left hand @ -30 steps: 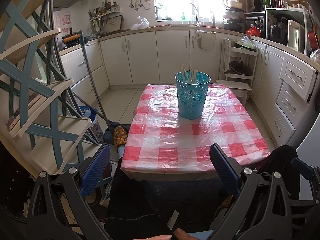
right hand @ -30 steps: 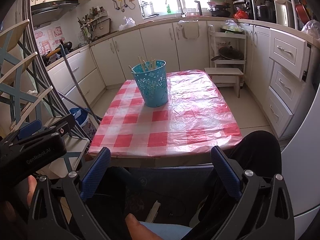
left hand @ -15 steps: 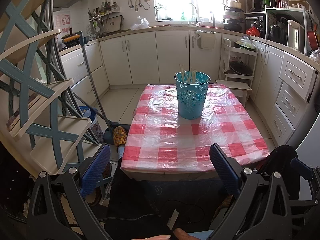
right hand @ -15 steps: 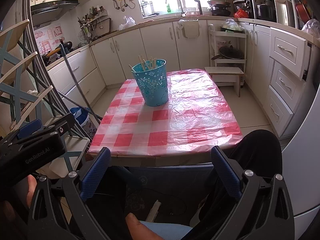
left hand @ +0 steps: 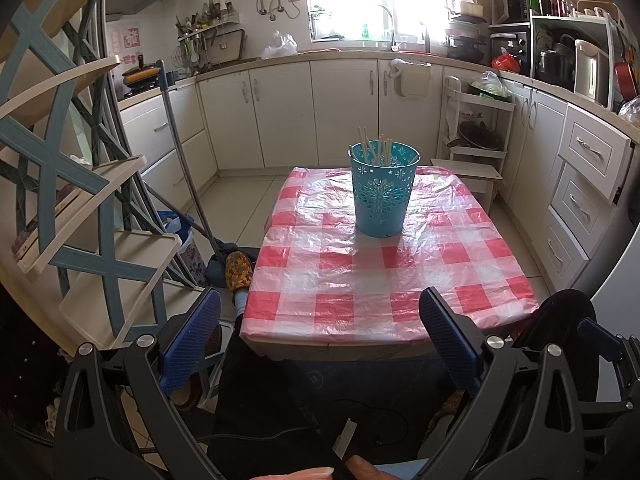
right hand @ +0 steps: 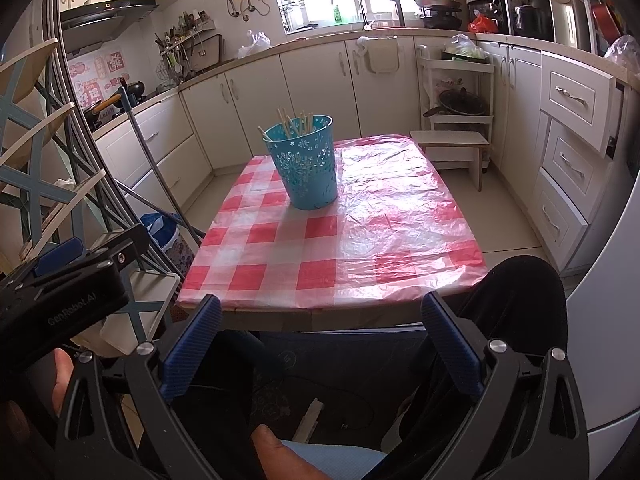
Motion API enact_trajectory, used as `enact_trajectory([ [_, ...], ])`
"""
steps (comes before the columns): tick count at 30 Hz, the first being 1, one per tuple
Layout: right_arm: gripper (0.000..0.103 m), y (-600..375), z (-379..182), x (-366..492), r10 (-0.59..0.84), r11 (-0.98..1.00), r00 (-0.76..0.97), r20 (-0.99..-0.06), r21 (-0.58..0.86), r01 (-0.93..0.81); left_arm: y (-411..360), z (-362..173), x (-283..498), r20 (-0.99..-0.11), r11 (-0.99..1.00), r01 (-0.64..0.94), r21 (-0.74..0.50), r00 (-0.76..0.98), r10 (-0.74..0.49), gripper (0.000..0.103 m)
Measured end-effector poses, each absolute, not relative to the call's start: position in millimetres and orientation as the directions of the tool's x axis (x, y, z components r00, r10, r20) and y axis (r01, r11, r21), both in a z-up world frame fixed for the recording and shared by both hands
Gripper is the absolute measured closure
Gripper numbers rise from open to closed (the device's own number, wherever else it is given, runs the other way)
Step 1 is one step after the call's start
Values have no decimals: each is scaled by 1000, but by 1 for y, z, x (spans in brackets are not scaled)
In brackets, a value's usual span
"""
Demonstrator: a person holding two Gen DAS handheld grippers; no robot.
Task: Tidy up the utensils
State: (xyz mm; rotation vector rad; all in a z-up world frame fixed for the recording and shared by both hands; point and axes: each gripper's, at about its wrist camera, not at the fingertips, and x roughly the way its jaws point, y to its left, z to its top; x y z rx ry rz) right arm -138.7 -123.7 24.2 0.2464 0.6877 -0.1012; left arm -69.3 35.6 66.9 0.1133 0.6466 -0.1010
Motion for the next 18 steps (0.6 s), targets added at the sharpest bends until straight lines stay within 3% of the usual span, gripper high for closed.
enact_trajectory([
  [9, 7, -125, 22, -137, -7, 965, 765, -644, 195, 173, 36, 64, -69, -619, 988, 144, 61, 782, -76, 8],
  [13, 7, -126, 21, -136, -5, 964, 760, -650, 199, 177, 44, 55, -65, -627, 972, 223, -78, 747, -221, 8],
  [18, 7, -131, 20, -135, -7, 961, 756, -654, 206, 187, 41, 59, -71, -586, 986, 165, 21, 801, -121, 8],
])
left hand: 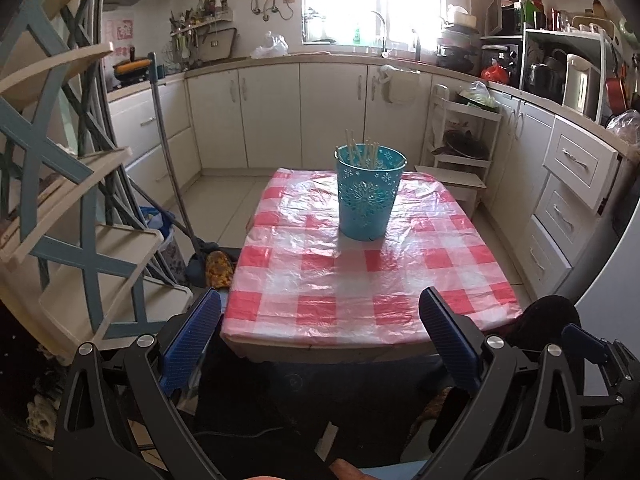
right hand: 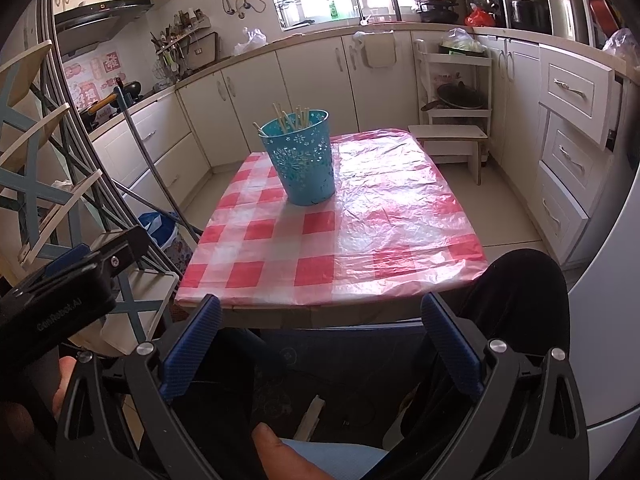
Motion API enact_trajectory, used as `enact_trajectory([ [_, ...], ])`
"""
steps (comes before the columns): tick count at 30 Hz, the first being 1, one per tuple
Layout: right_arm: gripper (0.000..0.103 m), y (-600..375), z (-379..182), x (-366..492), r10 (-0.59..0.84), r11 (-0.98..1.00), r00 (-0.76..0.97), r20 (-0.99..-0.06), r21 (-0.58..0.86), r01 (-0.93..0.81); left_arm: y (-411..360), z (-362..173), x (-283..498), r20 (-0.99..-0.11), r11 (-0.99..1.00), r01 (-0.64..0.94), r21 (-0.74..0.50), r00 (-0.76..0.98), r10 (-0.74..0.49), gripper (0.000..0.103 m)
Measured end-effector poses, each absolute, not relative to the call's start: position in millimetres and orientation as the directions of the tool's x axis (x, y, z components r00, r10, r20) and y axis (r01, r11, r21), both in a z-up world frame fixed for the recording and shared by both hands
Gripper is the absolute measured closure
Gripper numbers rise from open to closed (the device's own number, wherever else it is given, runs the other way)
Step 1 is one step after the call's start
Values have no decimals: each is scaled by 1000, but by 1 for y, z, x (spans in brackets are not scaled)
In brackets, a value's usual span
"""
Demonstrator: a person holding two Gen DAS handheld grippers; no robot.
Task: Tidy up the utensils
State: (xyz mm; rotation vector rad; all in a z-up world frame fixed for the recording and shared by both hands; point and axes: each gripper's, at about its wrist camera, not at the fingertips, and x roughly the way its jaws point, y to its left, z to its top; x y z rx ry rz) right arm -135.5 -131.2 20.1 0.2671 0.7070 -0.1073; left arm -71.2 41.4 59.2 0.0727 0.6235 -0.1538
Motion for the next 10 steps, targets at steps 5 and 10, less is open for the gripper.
enact_trajectory([
  [5, 7, -136, 21, -135, -9, 958, 755, -656, 211, 194, 39, 63, -72, -578, 987, 145, 69, 812, -79, 8],
  [10, 7, -137, 22, -135, -7, 960, 754, -657, 207, 189, 40, 62, -69, -591, 987, 142, 72, 803, -72, 8],
])
